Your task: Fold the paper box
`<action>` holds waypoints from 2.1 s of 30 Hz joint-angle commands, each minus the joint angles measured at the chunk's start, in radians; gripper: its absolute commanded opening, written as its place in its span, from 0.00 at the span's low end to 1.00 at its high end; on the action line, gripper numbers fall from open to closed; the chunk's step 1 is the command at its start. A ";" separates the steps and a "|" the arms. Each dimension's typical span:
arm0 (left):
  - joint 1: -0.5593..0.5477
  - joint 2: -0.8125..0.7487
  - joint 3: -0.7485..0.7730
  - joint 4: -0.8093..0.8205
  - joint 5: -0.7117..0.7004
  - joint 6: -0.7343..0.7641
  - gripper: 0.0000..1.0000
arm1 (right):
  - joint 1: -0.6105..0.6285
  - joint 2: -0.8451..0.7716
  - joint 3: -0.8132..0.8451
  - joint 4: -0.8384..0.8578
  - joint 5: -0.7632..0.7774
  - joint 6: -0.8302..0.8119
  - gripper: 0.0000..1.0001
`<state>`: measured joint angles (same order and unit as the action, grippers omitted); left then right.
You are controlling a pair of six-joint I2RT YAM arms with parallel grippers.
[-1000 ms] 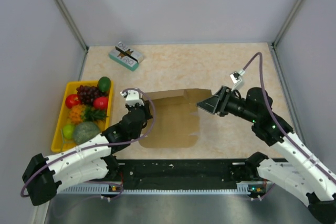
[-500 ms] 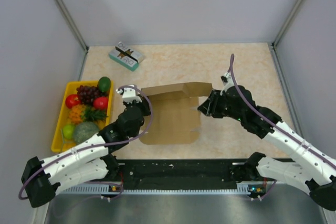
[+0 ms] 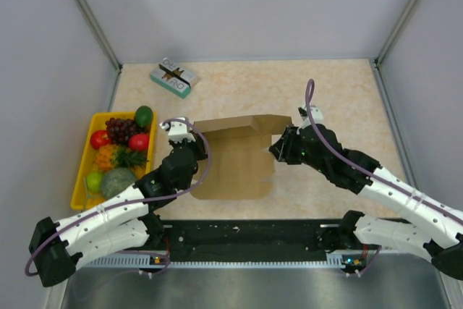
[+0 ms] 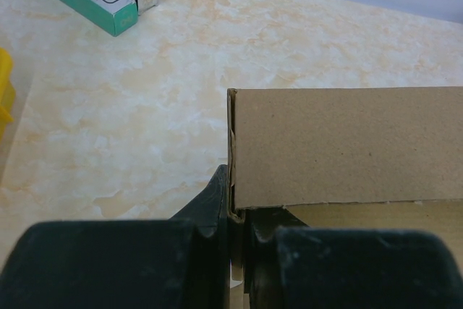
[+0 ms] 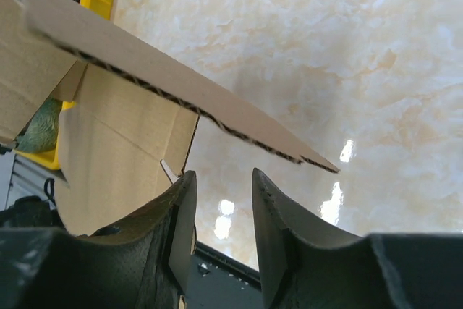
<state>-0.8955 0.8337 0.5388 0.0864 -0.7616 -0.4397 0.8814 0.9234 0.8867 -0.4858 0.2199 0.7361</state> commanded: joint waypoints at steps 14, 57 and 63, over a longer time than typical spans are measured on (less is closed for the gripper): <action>-0.003 -0.013 0.010 0.007 0.021 0.001 0.00 | 0.070 0.078 0.061 0.229 0.139 -0.055 0.09; 0.001 -0.015 0.104 -0.218 0.120 -0.044 0.00 | -0.165 -0.256 0.193 -0.244 -0.305 -0.481 0.61; 0.004 -0.024 0.113 -0.267 0.125 -0.096 0.00 | -0.236 -0.287 0.103 -0.113 -0.435 -0.192 0.58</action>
<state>-0.8951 0.8200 0.6102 -0.1383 -0.6479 -0.4908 0.6556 0.6552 1.0508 -0.6594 -0.0948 0.3519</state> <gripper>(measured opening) 0.073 0.588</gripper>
